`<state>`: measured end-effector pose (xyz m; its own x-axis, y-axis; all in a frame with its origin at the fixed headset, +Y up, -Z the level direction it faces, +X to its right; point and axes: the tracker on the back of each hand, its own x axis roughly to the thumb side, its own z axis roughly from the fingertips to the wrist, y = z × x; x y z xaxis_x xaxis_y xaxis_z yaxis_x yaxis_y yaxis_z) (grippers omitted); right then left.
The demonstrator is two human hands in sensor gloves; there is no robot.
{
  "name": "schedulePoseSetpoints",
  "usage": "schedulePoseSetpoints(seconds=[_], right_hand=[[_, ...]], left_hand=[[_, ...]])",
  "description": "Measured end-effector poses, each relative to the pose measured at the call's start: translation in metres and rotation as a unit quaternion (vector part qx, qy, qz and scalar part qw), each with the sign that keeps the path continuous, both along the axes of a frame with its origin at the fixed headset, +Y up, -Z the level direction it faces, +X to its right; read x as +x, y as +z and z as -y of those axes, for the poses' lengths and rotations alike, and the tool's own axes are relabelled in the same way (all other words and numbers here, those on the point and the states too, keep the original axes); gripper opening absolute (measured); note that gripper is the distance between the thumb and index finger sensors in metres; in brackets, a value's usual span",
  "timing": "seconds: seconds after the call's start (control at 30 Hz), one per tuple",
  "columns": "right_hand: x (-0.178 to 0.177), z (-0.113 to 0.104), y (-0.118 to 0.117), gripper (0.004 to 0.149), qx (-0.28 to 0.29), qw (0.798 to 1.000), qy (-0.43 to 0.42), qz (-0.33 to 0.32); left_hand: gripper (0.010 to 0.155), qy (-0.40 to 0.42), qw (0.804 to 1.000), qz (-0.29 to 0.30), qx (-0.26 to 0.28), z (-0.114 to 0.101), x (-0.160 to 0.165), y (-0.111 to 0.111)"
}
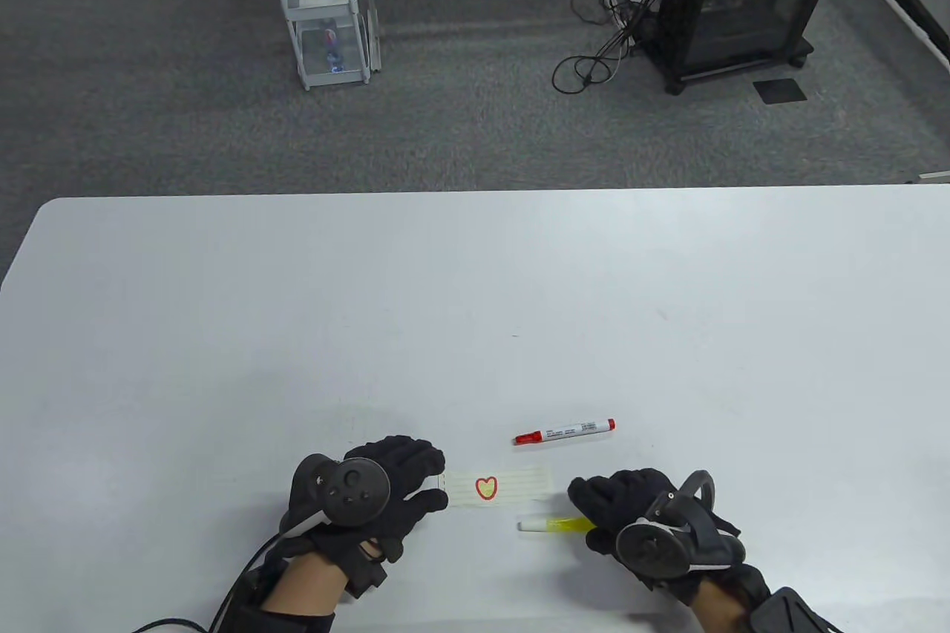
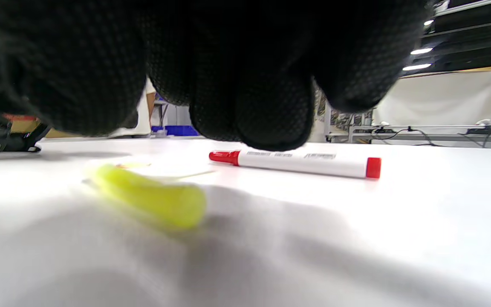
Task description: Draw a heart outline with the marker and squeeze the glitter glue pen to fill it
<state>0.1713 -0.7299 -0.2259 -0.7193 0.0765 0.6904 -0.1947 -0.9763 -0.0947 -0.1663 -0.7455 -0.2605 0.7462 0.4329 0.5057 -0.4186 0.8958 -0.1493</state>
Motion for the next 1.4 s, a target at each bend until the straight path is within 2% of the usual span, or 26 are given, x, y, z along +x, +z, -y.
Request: schedulePoseSetpoints(seconds=[0.3,0.53,0.77,0.87,0.93,1.03,1.1,1.2,1.4], right_hand=[[0.008,-0.017,-0.01,0.073,-0.006,0.996,-0.072,0.05],[-0.004,-0.02,-0.018,0.084,-0.01,0.996,-0.027,0.088],[-0.025,-0.025,-0.053,0.097,-0.048,0.985,0.043,0.159],[-0.032,-0.021,-0.066,0.098,-0.055,0.983,0.026,0.175],[-0.033,-0.013,-0.069,0.098,-0.064,0.982,0.009,0.177],[-0.033,0.0,-0.068,0.098,-0.047,0.985,0.011,0.164],[-0.032,0.001,-0.067,0.098,-0.043,0.985,0.038,0.165],[-0.031,0.002,-0.066,0.098,-0.042,0.986,0.005,0.16],[-0.03,0.003,-0.065,0.096,-0.035,0.988,-0.001,0.153]], left_hand=[[0.064,-0.077,0.996,-0.012,0.031,-0.001,0.012,0.003],[0.069,-0.106,0.994,-0.017,0.03,0.003,0.016,0.001],[0.077,-0.11,0.994,-0.017,0.018,0.007,0.013,-0.004],[0.079,-0.11,0.994,-0.02,0.011,0.008,0.011,-0.005],[0.08,-0.111,0.994,-0.019,0.006,0.009,0.01,-0.005],[0.08,-0.117,0.993,-0.015,-0.009,0.01,0.01,-0.007],[0.08,-0.117,0.993,-0.017,-0.007,0.01,0.01,-0.007],[0.08,-0.116,0.993,-0.019,-0.006,0.01,0.01,-0.007],[0.08,-0.118,0.993,-0.02,-0.008,0.01,0.01,-0.007]])
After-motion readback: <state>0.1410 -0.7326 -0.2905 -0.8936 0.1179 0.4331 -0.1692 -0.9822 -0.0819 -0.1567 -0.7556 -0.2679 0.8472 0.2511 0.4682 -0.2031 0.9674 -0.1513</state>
